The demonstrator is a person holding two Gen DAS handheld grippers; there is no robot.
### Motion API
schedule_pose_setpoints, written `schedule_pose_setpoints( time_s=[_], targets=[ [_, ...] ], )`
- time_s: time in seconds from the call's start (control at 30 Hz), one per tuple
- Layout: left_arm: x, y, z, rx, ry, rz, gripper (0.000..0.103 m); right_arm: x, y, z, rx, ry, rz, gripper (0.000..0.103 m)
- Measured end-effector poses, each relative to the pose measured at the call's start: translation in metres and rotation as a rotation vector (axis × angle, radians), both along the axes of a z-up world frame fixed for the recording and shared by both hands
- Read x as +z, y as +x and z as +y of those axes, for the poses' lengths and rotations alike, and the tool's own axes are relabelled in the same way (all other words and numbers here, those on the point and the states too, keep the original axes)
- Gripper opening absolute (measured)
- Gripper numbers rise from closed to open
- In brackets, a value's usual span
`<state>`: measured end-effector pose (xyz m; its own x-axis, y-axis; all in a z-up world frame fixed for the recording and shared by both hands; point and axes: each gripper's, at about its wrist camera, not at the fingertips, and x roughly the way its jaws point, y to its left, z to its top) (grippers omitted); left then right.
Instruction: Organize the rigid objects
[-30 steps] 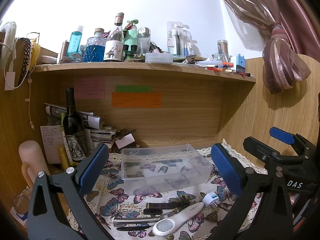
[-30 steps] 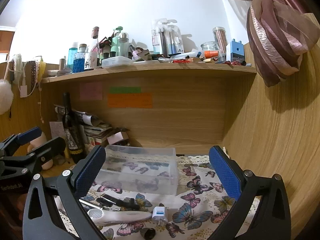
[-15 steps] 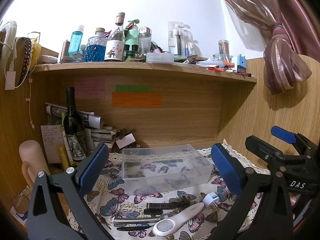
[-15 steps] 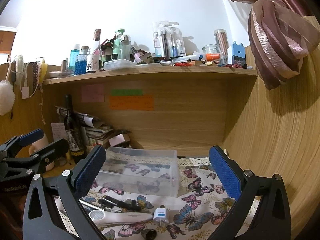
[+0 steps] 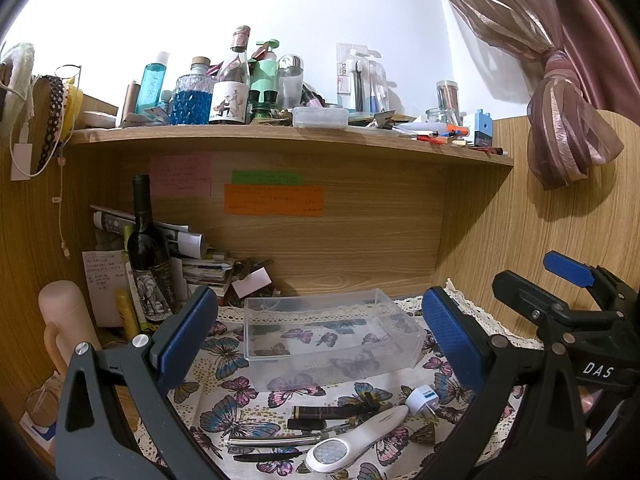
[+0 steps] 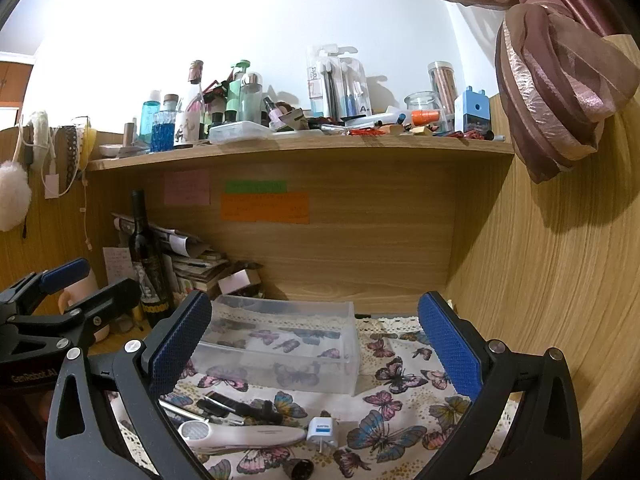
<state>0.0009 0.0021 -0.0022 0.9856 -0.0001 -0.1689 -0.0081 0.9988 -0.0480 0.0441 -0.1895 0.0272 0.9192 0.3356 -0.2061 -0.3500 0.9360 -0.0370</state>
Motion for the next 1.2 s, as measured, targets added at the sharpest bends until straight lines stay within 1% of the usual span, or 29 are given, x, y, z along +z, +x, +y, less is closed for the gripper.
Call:
schedule_pose_setpoints(
  time_s=[0.6, 0.67, 0.97, 1.1, 1.2],
  targets=[
    [0.0049, -0.0027, 0.0019, -0.003, -0.006, -0.004, 0.103, 0.0026, -0.0028, 0.001, 0.006, 0.003, -0.007, 0.103],
    [0.0021, -0.0023, 0.0006, -0.002, -0.002, -0.003, 0.103, 0.0026, -0.0031, 0.0008, 0.006, 0.004, -0.007, 0.103],
    [0.0066, -0.0053, -0.0005, 0.002, 0.005, -0.021, 0.103, 0.0042, -0.0032, -0.0005, -0.002, 0.004, -0.012, 0.103],
    [0.0045, -0.0074, 0.0007, 0.018, 0.023, -0.029, 0.103, 0.0013, -0.002, -0.0004, -0.024, -0.024, -0.014, 0.103],
    [-0.0002, -0.0025, 0.0072, 0.026, 0.029, 0.0, 0.103, -0.0046, 0.0025, 0.0, -0.061, -0.058, -0.002, 0.103]
  ],
)
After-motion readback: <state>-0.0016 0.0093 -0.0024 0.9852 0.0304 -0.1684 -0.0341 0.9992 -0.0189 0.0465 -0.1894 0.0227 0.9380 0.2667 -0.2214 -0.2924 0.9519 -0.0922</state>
